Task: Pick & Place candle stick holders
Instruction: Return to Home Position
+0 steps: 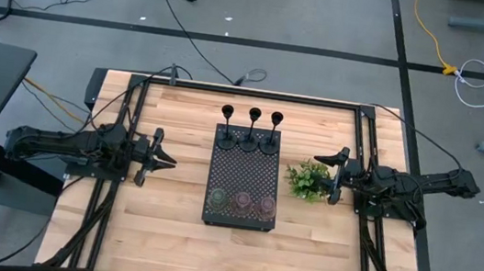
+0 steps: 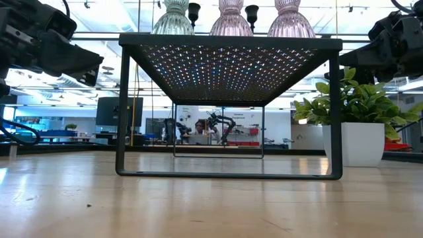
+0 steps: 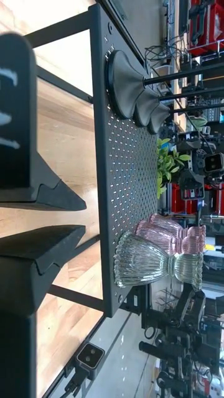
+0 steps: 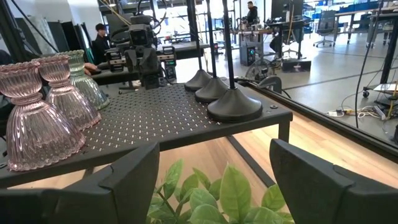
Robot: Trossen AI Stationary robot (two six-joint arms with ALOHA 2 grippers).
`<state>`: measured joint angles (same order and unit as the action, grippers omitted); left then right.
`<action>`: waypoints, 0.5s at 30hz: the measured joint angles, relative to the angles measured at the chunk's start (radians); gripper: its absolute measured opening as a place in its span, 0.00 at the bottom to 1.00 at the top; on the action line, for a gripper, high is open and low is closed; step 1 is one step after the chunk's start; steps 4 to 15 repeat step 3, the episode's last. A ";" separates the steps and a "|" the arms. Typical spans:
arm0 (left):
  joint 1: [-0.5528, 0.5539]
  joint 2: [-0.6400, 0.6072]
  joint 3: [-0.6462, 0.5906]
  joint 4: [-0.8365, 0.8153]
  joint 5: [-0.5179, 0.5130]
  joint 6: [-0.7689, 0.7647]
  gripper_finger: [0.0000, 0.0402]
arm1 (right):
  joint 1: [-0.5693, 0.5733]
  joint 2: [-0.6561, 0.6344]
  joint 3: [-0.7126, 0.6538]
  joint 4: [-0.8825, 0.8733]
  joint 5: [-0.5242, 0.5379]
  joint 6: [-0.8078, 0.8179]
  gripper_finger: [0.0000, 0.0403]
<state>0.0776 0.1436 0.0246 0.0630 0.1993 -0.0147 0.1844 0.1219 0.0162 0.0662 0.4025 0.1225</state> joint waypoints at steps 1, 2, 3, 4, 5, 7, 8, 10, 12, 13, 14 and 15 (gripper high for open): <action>0.000 0.000 0.000 0.000 0.000 0.000 0.13 | 0.000 0.000 0.000 0.000 0.000 0.000 0.75; 0.000 0.000 0.000 0.000 0.000 0.000 0.13 | 0.000 0.000 0.000 0.000 0.000 0.000 0.75; 0.000 0.000 0.000 0.000 0.000 0.000 0.13 | 0.000 0.000 0.000 0.000 0.000 0.000 0.75; 0.000 0.000 0.000 0.000 0.000 0.000 0.13 | 0.000 0.000 0.000 0.000 0.000 0.000 0.75; 0.000 0.000 0.000 0.000 0.000 0.000 0.13 | 0.000 0.000 0.000 0.000 0.000 0.000 0.75; 0.000 0.000 0.000 0.000 0.000 0.000 0.13 | 0.000 0.000 0.000 0.000 0.000 0.000 0.75; 0.000 0.000 0.000 0.000 0.000 0.000 0.13 | 0.000 0.000 0.000 0.000 0.000 0.000 0.75; 0.000 0.000 0.000 0.000 0.000 0.000 0.13 | 0.000 0.000 0.000 0.000 0.000 0.000 0.75; 0.000 0.000 0.000 0.000 0.000 0.000 0.13 | 0.000 0.000 0.000 0.000 0.000 0.000 0.75; 0.000 0.000 0.000 0.000 0.000 0.000 0.13 | 0.000 0.000 0.000 0.000 0.000 0.000 0.75; 0.000 0.000 0.000 0.000 0.000 0.000 0.13 | 0.000 0.000 0.000 0.000 0.000 0.000 0.75; 0.000 0.000 0.000 0.000 0.000 0.000 0.13 | 0.000 0.000 0.000 0.000 0.000 0.000 0.75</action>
